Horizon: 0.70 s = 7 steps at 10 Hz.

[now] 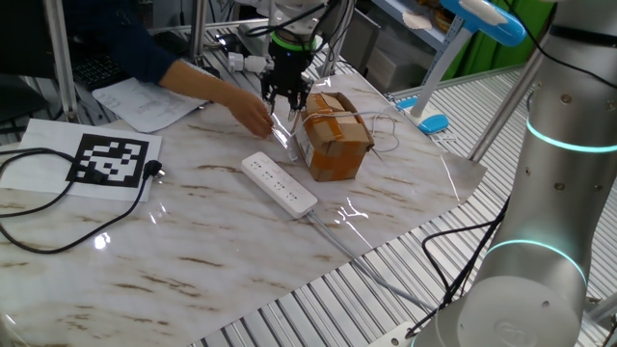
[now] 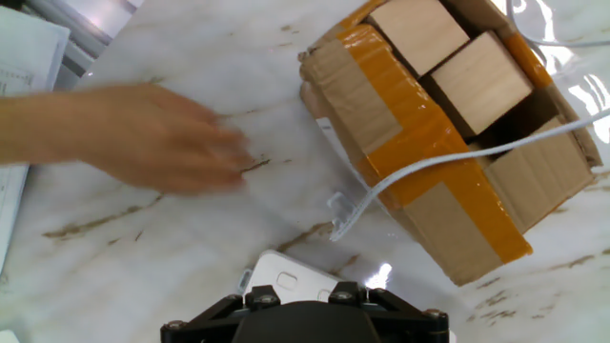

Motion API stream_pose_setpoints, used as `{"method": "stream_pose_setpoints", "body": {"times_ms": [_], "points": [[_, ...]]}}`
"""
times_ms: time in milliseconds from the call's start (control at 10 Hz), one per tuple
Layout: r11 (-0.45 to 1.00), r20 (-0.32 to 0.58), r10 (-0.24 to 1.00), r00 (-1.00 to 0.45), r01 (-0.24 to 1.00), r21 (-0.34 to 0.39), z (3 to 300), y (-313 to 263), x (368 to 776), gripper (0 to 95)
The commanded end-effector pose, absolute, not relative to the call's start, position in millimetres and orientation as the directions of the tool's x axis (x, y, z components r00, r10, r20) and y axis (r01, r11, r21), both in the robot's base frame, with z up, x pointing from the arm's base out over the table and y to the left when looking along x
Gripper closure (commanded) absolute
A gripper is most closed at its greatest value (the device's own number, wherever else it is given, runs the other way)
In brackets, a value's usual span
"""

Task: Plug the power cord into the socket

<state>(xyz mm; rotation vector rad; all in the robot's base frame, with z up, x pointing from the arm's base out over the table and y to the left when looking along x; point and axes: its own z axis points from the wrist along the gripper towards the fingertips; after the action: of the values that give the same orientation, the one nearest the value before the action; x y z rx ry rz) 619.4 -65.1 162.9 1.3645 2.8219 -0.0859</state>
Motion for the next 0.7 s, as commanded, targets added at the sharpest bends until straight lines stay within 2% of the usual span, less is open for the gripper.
{"method": "stream_pose_setpoints", "body": {"times_ms": [100,700], "points": [[0.609,-0.028,0.792,-0.61,0.792,-0.046,163.2,-65.3,620.2,57.0],[0.48,-0.064,0.874,-0.482,0.876,-0.046,161.9,-60.6,616.1,57.0]]}}
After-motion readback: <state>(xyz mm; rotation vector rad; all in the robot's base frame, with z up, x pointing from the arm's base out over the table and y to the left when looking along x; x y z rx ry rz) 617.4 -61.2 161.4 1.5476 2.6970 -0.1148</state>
